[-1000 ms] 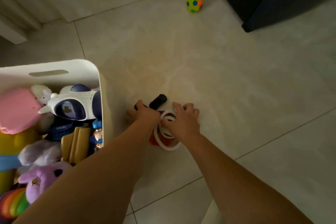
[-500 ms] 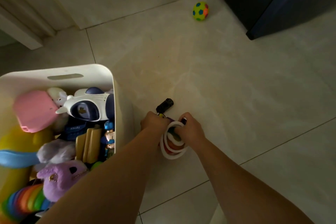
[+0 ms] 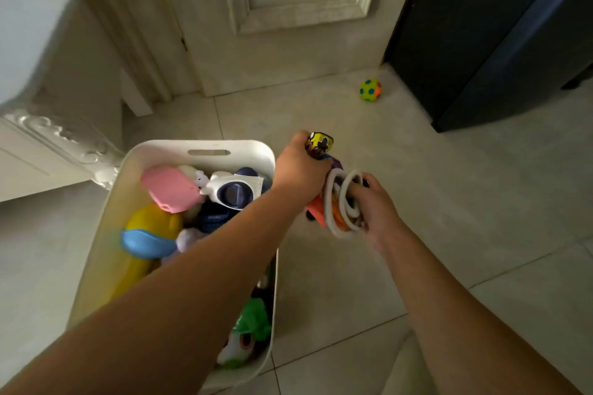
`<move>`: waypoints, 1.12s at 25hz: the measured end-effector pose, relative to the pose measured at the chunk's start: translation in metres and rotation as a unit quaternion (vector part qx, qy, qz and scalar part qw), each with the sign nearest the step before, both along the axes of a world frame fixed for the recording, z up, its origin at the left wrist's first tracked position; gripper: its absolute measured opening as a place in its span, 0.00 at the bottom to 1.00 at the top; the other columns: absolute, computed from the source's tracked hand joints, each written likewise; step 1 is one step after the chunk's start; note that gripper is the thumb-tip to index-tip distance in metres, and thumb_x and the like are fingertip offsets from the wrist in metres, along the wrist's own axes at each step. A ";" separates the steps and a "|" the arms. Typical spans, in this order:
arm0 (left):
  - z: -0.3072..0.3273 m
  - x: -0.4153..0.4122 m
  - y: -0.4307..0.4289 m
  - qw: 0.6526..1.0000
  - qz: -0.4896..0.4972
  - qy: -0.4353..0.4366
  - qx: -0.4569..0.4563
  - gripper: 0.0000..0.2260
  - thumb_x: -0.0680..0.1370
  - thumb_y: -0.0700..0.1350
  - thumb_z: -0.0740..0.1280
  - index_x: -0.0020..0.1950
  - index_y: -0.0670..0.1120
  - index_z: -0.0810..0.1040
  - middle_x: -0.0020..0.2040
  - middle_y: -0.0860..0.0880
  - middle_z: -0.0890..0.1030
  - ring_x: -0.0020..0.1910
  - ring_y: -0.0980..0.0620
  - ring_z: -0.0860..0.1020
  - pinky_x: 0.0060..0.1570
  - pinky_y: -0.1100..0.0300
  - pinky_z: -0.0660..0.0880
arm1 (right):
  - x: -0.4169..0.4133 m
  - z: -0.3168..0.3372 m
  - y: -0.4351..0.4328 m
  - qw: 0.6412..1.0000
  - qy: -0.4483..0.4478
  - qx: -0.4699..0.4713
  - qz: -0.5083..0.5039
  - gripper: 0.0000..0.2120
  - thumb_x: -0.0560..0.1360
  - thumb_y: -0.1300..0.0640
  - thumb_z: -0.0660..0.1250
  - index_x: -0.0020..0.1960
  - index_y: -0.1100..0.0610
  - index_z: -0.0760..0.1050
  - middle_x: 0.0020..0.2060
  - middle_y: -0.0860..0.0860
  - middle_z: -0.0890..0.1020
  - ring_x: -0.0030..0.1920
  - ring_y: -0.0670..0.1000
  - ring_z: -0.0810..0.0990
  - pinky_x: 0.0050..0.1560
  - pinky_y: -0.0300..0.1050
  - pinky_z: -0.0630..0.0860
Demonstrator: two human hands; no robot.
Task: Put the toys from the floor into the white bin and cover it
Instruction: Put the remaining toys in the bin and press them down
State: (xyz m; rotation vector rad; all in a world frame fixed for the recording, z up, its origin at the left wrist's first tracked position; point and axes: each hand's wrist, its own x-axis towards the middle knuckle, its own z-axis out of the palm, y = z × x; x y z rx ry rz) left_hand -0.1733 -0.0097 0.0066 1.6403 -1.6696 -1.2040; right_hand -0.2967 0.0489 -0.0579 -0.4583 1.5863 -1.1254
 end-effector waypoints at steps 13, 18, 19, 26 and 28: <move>-0.006 0.230 0.037 0.993 0.111 -0.037 0.035 0.05 0.70 0.38 0.71 0.45 0.41 0.79 0.40 0.42 0.79 0.41 0.45 0.77 0.43 0.52 0.76 | 0.161 0.041 0.015 0.923 0.303 0.012 0.235 0.08 0.77 0.57 0.66 0.55 0.53 0.71 0.47 0.49 0.77 0.39 0.45 0.75 0.31 0.35 0.68; -0.014 0.253 0.055 0.994 0.074 -0.060 0.045 0.10 0.72 0.40 0.71 0.36 0.50 0.73 0.33 0.51 0.75 0.36 0.50 0.72 0.34 0.60 0.70 | 0.167 0.046 0.015 0.918 0.365 -0.004 0.158 0.09 0.78 0.60 0.63 0.57 0.54 0.70 0.47 0.51 0.78 0.38 0.49 0.75 0.30 0.38 0.66; -0.016 0.254 0.057 0.995 0.065 -0.054 0.054 0.10 0.72 0.40 0.71 0.36 0.51 0.73 0.33 0.51 0.75 0.35 0.50 0.72 0.33 0.61 0.70 | 0.168 0.046 0.016 0.922 0.357 -0.020 0.146 0.10 0.78 0.59 0.63 0.59 0.54 0.70 0.48 0.51 0.78 0.42 0.51 0.76 0.32 0.39 0.67; -0.031 0.226 0.060 0.997 0.064 -0.019 0.024 0.04 0.74 0.41 0.70 0.46 0.43 0.78 0.40 0.45 0.82 0.41 0.46 0.80 0.43 0.53 0.76 | 0.181 0.026 0.026 0.878 0.399 0.015 0.265 0.15 0.79 0.57 0.61 0.65 0.54 0.71 0.58 0.54 0.78 0.54 0.55 0.78 0.47 0.44 0.74; -0.031 0.220 0.056 0.997 0.074 -0.023 -0.006 0.02 0.75 0.40 0.69 0.46 0.43 0.78 0.40 0.44 0.83 0.42 0.44 0.81 0.45 0.51 0.77 | 0.184 0.028 0.035 0.870 0.429 -0.017 0.243 0.17 0.80 0.57 0.61 0.68 0.53 0.69 0.61 0.53 0.76 0.57 0.54 0.78 0.51 0.45 0.75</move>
